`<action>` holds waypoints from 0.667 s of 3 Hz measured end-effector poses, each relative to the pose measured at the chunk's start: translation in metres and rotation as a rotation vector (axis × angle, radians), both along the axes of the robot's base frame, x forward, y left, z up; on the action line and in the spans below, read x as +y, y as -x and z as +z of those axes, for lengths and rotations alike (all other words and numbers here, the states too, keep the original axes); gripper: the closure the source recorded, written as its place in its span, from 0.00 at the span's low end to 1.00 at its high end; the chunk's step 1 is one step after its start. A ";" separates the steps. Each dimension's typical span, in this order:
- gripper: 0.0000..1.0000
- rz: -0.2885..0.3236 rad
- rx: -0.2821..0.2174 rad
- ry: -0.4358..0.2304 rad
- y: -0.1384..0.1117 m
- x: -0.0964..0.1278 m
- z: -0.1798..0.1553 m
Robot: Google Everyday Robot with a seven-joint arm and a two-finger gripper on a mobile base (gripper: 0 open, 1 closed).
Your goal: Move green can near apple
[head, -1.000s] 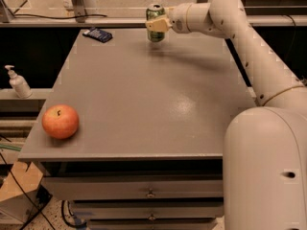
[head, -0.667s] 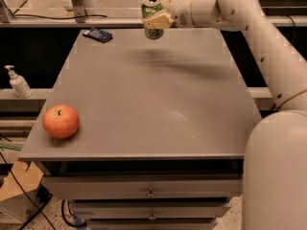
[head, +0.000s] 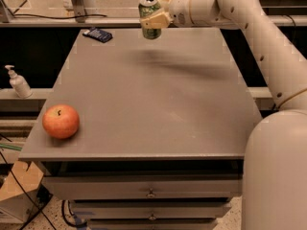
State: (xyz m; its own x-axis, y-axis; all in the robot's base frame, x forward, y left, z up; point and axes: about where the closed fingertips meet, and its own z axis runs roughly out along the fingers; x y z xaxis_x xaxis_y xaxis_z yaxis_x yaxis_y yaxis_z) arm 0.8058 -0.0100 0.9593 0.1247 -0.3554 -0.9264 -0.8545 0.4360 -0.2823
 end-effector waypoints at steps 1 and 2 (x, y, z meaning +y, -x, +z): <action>1.00 0.076 0.010 0.056 0.015 0.021 -0.002; 1.00 0.185 -0.002 0.108 0.058 0.042 0.009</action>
Offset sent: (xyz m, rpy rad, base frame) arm -0.1542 0.0858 -0.0158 -0.2015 0.0561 0.3974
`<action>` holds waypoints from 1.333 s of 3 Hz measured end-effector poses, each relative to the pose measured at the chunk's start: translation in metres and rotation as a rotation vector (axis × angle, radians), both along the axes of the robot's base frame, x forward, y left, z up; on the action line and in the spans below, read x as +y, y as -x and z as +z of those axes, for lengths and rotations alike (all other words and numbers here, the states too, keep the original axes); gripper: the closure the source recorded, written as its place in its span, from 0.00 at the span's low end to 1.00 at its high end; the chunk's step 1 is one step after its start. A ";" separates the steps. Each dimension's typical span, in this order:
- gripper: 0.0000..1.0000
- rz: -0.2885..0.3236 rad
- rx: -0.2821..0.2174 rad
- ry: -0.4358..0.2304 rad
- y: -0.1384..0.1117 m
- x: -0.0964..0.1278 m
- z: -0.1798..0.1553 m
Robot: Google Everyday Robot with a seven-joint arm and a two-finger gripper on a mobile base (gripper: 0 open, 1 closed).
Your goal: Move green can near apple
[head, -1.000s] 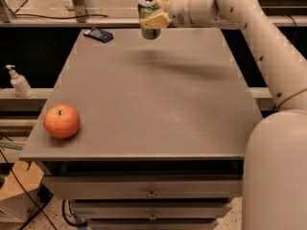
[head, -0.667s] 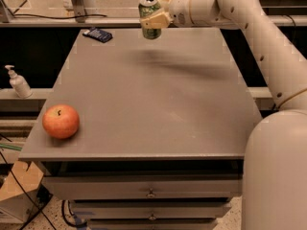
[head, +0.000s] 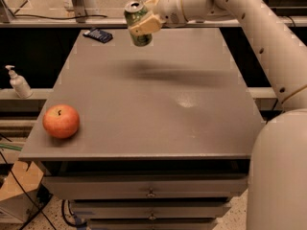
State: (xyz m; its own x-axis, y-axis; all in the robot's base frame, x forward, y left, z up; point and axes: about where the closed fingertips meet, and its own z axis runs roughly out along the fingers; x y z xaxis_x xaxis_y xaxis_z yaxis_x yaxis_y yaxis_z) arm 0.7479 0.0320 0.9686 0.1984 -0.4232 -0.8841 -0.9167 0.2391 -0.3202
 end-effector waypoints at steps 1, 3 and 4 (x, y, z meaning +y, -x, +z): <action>1.00 0.087 0.012 0.011 0.062 0.021 0.003; 1.00 0.142 0.104 0.005 0.137 0.043 -0.035; 1.00 0.142 0.104 0.005 0.137 0.043 -0.035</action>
Offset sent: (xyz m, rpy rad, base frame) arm -0.1971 0.0483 -0.0366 0.0457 0.1383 0.1434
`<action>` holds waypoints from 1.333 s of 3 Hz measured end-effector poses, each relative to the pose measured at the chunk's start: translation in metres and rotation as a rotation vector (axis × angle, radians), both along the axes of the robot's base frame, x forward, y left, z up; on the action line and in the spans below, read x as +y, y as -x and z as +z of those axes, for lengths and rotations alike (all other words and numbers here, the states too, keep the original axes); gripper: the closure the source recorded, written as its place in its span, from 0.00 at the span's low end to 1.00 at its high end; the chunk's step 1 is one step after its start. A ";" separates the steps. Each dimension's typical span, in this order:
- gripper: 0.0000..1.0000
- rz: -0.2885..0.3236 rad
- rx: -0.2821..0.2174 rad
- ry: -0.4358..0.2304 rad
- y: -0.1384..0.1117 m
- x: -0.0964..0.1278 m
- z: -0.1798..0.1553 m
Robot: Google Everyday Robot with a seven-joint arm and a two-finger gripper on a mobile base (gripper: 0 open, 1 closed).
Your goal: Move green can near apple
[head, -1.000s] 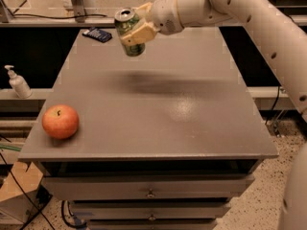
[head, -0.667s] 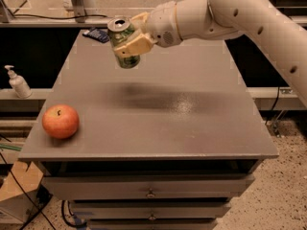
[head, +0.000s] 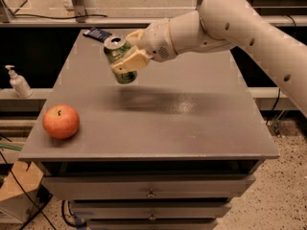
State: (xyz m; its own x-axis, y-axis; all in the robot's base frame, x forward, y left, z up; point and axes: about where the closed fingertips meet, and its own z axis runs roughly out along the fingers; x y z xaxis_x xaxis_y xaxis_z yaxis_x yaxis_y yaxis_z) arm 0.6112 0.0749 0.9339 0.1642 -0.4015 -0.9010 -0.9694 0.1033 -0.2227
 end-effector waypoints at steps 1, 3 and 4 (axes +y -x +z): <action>1.00 0.015 0.032 0.021 0.010 0.009 0.003; 1.00 0.029 0.138 -0.039 0.049 0.028 0.001; 0.82 0.043 0.175 -0.106 0.064 0.034 -0.009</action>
Offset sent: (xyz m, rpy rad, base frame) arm -0.0578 0.0298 0.0046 0.0362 0.1744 0.0101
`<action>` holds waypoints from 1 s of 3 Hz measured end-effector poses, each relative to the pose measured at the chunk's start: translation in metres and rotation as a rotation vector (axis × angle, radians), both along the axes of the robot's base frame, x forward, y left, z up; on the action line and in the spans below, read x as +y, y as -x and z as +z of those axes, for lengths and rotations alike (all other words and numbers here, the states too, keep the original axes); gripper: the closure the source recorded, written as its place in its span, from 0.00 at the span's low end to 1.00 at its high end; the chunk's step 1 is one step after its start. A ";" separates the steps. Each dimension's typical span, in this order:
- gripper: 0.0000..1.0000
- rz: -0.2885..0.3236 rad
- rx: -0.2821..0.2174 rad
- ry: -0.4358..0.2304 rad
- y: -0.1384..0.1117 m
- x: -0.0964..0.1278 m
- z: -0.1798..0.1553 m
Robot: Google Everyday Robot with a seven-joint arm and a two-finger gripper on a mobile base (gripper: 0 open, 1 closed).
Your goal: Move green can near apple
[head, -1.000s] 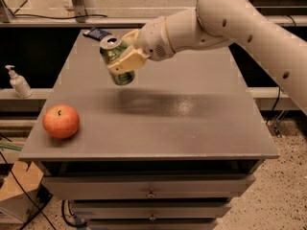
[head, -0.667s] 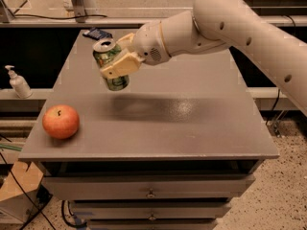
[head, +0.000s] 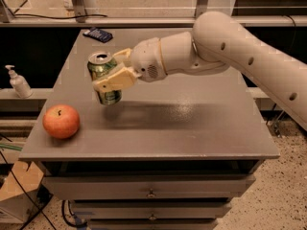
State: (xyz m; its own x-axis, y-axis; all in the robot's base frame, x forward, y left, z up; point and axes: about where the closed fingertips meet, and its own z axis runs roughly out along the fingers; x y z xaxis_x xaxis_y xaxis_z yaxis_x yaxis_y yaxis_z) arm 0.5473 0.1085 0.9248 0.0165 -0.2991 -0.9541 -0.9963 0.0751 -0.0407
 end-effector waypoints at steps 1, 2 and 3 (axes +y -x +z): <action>0.59 0.025 0.018 -0.040 0.012 0.004 -0.011; 0.36 0.054 -0.002 -0.038 0.021 0.006 -0.021; 0.12 0.078 -0.021 -0.044 0.029 0.008 -0.029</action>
Offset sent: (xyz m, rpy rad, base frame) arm -0.0296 0.0024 -0.0354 0.0326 -0.0292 0.0831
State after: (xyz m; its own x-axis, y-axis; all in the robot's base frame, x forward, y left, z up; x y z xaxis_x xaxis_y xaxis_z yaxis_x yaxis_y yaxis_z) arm 0.5184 0.1164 0.8955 0.0587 -0.2541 -0.9654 -0.9982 -0.0009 -0.0604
